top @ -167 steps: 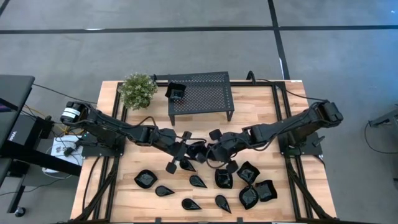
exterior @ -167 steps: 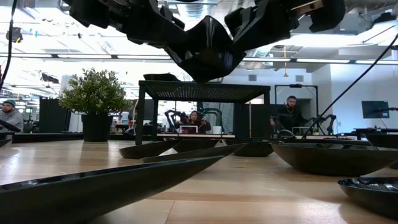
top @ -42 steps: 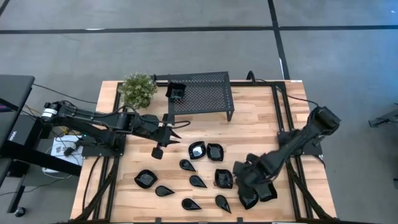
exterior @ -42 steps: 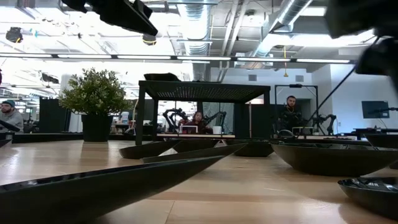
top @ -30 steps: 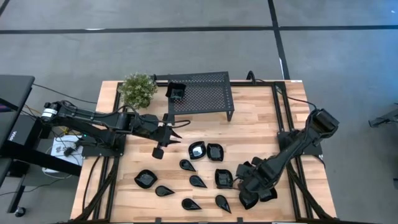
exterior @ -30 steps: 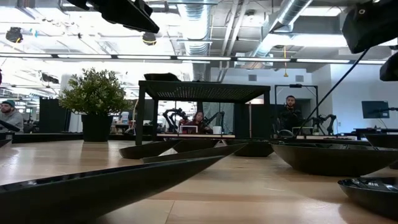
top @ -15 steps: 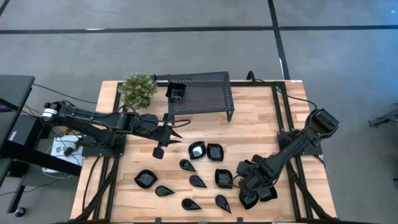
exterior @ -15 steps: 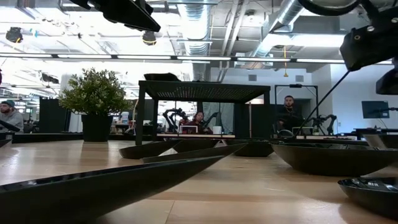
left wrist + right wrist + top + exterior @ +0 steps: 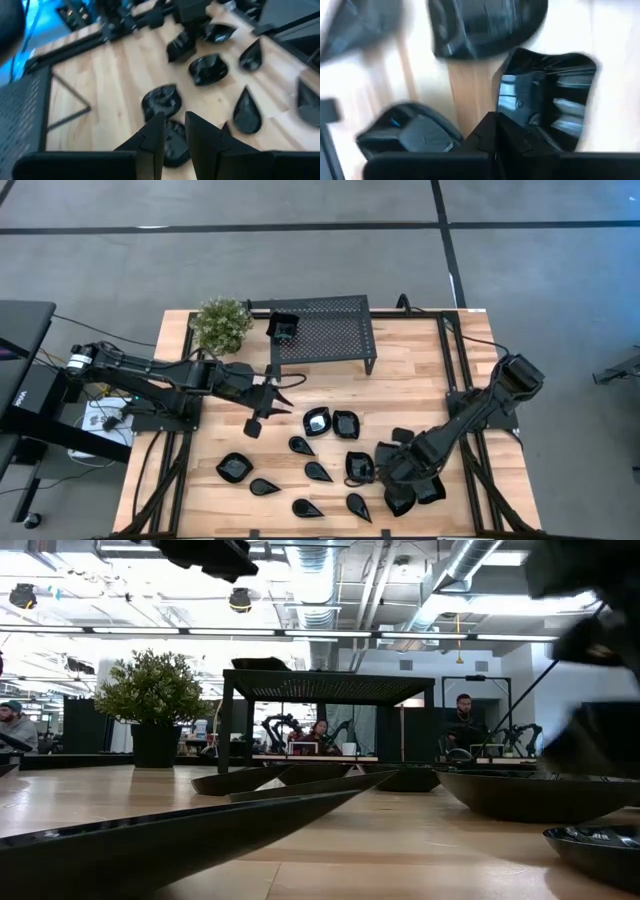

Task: Pick & Place Mini shaped plates
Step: Stack the distorted square plate on top of the distorted square plates on the shelf

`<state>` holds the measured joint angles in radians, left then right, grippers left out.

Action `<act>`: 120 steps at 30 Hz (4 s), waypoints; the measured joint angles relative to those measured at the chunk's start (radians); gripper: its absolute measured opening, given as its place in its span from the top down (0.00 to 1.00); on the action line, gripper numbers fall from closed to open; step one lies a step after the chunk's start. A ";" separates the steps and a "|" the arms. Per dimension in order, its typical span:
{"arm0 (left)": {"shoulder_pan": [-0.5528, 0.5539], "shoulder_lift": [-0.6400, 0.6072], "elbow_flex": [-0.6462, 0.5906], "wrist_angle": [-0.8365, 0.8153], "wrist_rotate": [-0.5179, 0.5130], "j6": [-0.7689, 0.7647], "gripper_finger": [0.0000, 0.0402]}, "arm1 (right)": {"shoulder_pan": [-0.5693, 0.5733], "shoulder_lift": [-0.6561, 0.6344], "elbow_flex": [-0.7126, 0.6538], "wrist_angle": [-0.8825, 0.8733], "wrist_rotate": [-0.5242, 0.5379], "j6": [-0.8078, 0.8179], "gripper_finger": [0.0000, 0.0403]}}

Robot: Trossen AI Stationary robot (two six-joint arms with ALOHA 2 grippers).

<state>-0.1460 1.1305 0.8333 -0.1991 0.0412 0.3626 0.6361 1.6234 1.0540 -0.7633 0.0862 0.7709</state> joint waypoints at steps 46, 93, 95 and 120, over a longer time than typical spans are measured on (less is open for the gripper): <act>0.055 0.399 0.001 0.445 0.165 0.100 0.70 | -0.371 0.000 0.180 0.200 0.095 -1.278 0.99; 0.047 0.398 0.001 0.423 0.160 0.101 0.98 | -0.374 -0.028 0.201 0.278 0.201 -1.317 0.68; 0.047 0.398 0.001 0.422 0.160 0.101 0.97 | -0.346 -0.059 0.225 0.214 0.311 -1.320 0.65; 0.327 -0.013 0.176 0.023 -0.378 0.241 0.98 | -0.244 -0.669 -0.408 0.321 0.698 -0.642 0.70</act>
<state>0.1812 1.1177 1.0092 -0.1757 -0.3371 0.6041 0.3925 0.9546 0.6462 -0.4425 0.7845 0.1291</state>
